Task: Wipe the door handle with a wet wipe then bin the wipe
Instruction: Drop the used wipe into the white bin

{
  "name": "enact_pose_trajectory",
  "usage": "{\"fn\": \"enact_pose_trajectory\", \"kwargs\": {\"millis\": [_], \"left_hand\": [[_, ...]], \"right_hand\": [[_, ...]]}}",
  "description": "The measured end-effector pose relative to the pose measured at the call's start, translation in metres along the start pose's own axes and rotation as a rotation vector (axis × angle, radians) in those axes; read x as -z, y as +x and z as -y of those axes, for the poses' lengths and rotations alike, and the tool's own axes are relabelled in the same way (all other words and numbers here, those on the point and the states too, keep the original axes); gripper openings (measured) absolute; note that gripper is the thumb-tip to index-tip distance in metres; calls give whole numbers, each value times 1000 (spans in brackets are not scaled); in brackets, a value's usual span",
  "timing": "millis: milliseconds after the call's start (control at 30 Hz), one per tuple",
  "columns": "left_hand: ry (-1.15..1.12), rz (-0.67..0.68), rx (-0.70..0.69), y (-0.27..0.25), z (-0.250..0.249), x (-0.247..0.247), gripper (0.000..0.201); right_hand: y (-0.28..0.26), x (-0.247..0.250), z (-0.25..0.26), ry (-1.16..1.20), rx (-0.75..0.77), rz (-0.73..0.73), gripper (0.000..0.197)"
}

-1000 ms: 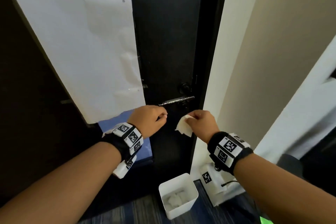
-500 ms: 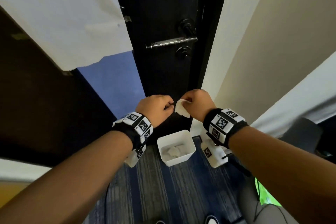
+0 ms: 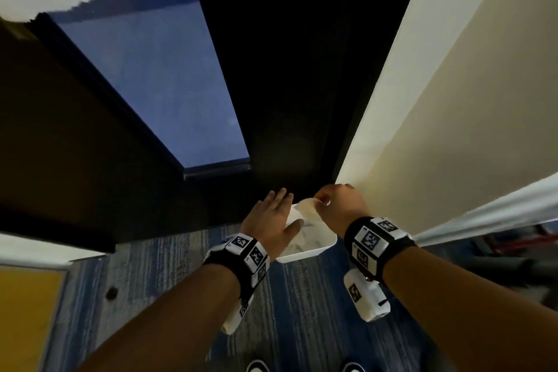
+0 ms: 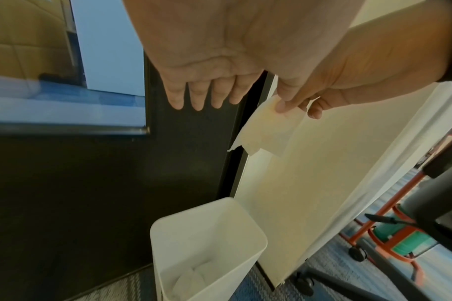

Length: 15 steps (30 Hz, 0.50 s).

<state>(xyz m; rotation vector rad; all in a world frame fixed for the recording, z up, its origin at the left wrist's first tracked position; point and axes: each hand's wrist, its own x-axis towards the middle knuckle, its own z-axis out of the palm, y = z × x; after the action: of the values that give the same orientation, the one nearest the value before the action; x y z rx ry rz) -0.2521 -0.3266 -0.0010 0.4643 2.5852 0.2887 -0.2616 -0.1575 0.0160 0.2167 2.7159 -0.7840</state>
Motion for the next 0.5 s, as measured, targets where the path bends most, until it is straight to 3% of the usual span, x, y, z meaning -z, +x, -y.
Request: {"fn": "enact_pose_trajectory", "kwargs": {"millis": [233,500], "left_hand": [[23,-7,34,28,27,-70,67],[7,47,72,32,50,-99,66]], "right_hand": [[40,-70,-40,-74,-25,95,21],[55,-110,-56,-105,-26,163,29]]}}
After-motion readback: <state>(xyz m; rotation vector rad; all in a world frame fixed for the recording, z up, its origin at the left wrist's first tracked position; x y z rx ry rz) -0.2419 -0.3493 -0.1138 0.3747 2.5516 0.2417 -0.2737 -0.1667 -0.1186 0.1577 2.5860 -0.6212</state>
